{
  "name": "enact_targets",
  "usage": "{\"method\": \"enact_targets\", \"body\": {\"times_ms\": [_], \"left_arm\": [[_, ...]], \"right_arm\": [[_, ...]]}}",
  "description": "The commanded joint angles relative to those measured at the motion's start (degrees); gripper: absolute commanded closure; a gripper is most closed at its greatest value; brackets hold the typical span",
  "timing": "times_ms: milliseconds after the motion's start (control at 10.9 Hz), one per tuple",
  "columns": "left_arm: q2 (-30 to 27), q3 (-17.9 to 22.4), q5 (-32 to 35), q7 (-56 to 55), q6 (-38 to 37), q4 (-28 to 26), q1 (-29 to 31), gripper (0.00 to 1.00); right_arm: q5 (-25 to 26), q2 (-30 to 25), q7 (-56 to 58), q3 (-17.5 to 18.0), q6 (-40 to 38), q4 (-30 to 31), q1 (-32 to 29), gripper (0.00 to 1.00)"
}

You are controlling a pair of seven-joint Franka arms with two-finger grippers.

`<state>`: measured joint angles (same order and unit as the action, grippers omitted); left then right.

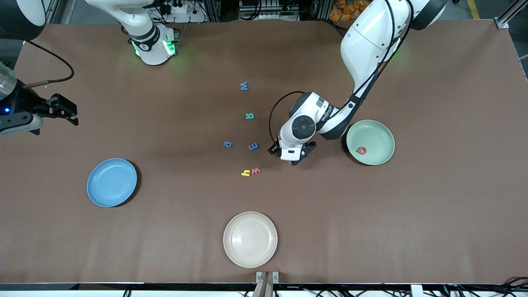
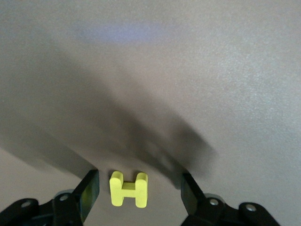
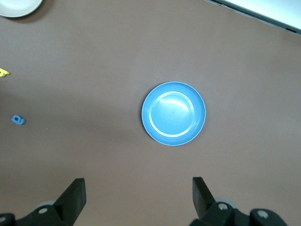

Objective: Sort upper and lower case letters into plates
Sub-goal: 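Grasp the yellow H with the left gripper and lift it toward the green plate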

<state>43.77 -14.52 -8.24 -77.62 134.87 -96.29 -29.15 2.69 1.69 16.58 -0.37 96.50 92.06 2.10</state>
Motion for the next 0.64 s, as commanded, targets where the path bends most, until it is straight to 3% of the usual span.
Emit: {"method": "enact_targets", "body": {"times_ms": [0,92,184,276,368,552], "left_arm": [[-0.35,0.11,-1.08,-1.66,0.39,-1.44,-0.47,0.38],[-0.35,0.11,-0.99,-1.75,0.3,-1.44,-0.65,0.39],[-0.35,0.11,-0.99,-1.66,0.3,-1.36,-0.56,0.49],[-0.35,0.11,-0.99,-1.66,0.3,-1.35,-0.56,0.69],[-0.35,0.11,-0.99,-1.57,0.22,-1.27,-0.56,0.81],[-0.35,0.11,-0.99,-1.22,0.22,-1.18,-0.39,0.92]], "right_arm": [[0.39,-0.46,1.26,0.2,-0.43,-0.04,0.1,0.0],[0.39,-0.2,1.0,0.2,-0.09,-0.04,0.1,0.0],[0.3,-0.11,0.82,0.2,0.09,-0.04,0.45,0.0],[0.3,-0.55,0.73,0.2,-0.34,-0.13,0.8,0.0],[0.39,-0.81,0.73,0.2,-0.96,-0.13,0.8,0.0],[0.47,-1.25,1.7,-0.24,-1.66,-0.48,0.01,0.0]]}}
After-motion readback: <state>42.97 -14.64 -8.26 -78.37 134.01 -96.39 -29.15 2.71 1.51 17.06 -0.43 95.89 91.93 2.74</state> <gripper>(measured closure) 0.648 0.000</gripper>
